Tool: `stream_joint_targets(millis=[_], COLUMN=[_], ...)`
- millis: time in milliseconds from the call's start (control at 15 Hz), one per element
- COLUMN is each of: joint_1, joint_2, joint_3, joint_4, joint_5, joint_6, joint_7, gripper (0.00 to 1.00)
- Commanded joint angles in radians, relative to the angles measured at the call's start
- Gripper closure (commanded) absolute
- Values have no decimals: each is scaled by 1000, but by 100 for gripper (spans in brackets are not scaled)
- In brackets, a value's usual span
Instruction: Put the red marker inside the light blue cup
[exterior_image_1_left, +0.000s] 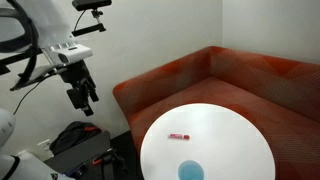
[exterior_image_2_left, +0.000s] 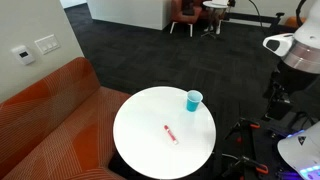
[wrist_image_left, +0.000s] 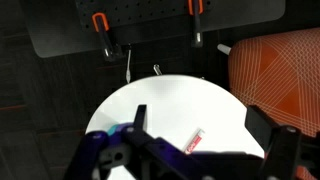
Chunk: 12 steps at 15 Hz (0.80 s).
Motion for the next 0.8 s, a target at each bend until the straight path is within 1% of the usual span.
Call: stream_joint_targets(millis=[0, 267, 400, 533, 733], joint_1=[0, 1, -5, -10, -27], joint_2=[1, 2, 1, 6, 44], joint_3=[-1, -1, 10, 7, 13], joint_4=[1, 2, 5, 21, 60], joint_5=[-1, -1, 4, 35, 90], joint_6=[-2, -2, 24, 71, 163], joint_7=[0, 0, 27, 59, 141], gripper=[0, 0, 0, 0, 0])
